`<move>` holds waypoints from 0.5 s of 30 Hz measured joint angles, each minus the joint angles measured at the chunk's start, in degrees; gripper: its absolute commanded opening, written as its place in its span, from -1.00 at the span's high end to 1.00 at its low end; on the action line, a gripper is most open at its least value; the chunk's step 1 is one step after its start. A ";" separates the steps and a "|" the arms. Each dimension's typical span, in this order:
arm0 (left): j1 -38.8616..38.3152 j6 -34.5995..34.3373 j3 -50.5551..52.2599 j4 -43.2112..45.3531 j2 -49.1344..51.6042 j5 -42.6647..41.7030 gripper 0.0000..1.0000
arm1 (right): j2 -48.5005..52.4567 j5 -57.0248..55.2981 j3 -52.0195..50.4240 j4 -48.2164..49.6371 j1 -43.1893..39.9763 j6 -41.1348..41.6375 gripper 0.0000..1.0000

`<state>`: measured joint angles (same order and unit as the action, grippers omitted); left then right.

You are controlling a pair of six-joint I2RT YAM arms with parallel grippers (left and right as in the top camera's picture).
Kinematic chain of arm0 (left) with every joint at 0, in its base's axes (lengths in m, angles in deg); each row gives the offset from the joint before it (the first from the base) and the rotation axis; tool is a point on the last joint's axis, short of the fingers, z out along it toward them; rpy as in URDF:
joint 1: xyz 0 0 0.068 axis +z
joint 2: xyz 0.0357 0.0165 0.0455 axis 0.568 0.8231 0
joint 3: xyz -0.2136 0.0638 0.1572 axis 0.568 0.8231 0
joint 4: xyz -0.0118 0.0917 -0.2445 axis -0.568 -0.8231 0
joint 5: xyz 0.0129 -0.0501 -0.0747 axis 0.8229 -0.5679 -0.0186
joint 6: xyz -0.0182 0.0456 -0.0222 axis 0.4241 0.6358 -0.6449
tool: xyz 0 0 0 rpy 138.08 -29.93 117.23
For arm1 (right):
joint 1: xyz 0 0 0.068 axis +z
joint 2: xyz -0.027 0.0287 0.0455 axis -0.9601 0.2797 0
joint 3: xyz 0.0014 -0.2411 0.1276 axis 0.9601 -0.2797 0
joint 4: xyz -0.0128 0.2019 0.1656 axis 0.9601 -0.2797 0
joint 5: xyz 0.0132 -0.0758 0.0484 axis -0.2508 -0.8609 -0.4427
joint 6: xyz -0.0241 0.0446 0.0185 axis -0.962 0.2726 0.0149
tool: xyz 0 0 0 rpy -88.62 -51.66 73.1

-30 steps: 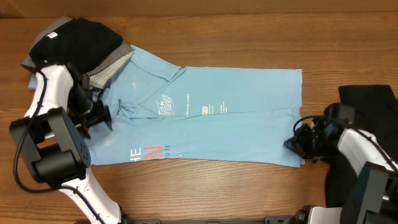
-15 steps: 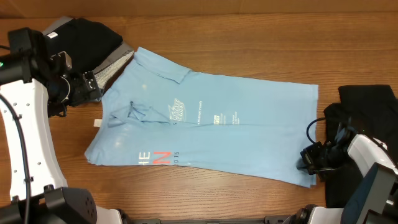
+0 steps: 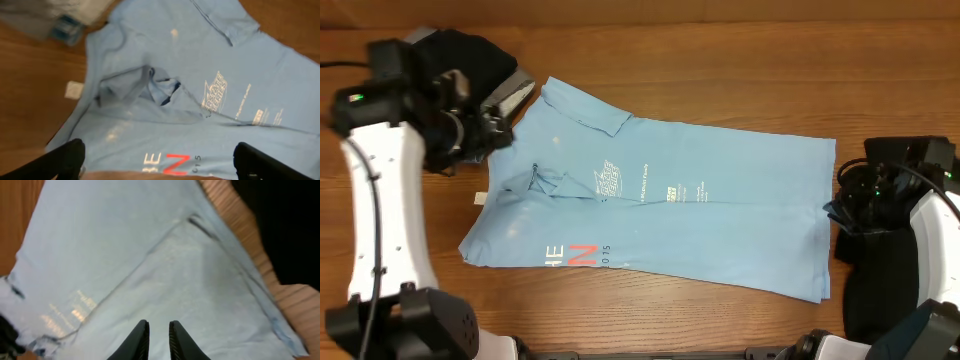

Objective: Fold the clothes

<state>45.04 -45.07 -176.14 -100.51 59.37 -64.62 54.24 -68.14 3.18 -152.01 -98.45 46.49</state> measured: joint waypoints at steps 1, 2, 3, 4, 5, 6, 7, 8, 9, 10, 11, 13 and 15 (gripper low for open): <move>-1.18 0.13 1.05 1.25 0.42 0.09 -0.88 | 0.00 1.01 0.00 -0.07 0.00 -0.31 0.64; -3.37 0.39 2.84 3.06 1.42 0.22 -0.86 | 0.02 1.75 0.00 -0.02 0.00 -0.50 0.64; -5.44 0.81 4.57 5.66 2.29 0.50 -0.86 | 0.00 2.51 0.00 0.04 0.00 -0.72 0.64; -7.48 1.27 5.86 7.58 3.30 0.92 -0.86 | 0.00 3.17 0.00 0.04 0.02 -1.01 0.63; -9.46 1.55 6.73 8.92 4.48 1.49 -0.86 | 0.02 3.74 0.00 0.26 0.02 -1.36 0.64; -11.50 1.70 7.39 10.14 5.70 2.12 -0.85 | 0.02 4.17 0.00 0.39 0.02 -1.64 0.64; -13.84 1.88 7.93 11.58 7.37 2.89 -0.83 | 0.02 4.61 0.00 0.48 0.04 -1.86 0.64; -15.47 1.95 8.22 12.48 8.68 3.54 -0.80 | 0.02 4.76 0.00 0.52 0.04 -1.97 0.64; -17.07 2.10 8.37 13.55 9.92 4.52 -0.78 | 0.00 4.94 0.00 0.57 0.04 -2.03 0.64; -18.58 2.12 8.37 14.95 11.30 5.68 -0.74 | 0.02 5.14 0.00 0.63 0.04 -2.14 0.64; -20.13 2.01 8.37 16.41 13.00 7.30 -0.69 | 0.00 5.27 0.00 0.70 0.02 -2.27 0.64; -22.27 1.40 8.37 17.99 16.17 10.54 -0.59 | 0.00 5.49 0.00 0.63 0.04 -2.51 0.64; -23.30 1.18 8.39 18.64 18.86 13.00 -0.44 | 0.00 5.66 0.00 0.63 0.04 -2.80 0.64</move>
<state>21.74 -43.89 -167.75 -81.87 78.23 -51.62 54.24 -62.48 3.18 -151.37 -98.40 43.69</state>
